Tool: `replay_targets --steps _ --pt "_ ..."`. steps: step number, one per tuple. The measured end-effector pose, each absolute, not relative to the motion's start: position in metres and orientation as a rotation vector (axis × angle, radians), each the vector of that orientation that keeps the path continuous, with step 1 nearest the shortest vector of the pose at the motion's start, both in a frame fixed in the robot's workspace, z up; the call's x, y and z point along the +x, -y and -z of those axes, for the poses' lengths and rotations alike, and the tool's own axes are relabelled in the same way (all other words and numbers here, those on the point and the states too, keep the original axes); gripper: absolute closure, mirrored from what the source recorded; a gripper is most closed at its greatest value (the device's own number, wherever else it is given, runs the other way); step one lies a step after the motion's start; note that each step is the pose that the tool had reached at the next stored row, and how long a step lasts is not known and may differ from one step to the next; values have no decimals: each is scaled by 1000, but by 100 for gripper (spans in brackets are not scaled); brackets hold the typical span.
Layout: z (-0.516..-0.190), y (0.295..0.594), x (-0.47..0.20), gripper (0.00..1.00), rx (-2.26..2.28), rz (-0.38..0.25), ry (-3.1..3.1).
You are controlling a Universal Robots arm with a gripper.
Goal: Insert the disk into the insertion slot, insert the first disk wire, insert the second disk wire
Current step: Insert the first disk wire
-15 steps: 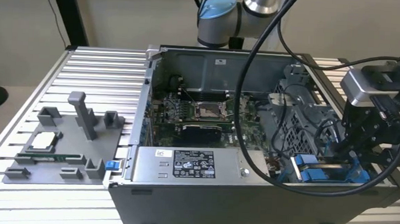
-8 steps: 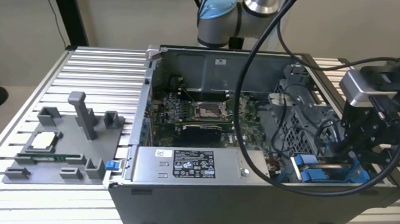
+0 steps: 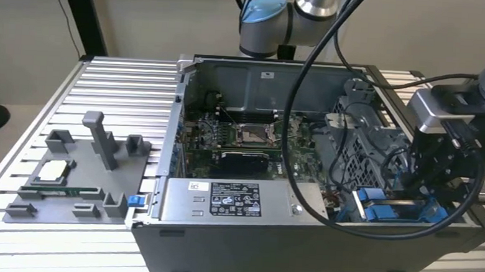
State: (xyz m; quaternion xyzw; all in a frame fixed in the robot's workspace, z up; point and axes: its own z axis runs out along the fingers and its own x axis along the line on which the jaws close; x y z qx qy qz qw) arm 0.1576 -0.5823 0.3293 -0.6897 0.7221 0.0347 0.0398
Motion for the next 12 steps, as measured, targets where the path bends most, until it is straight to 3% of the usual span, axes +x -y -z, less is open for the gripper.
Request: replay_targets --steps 4,5,12 --pt "-328 582 158 100 -2113 -108 -2212" --pt "-328 582 158 0 -2113 -108 -2212" --pt "-328 582 158 0 -2113 -107 -2212"
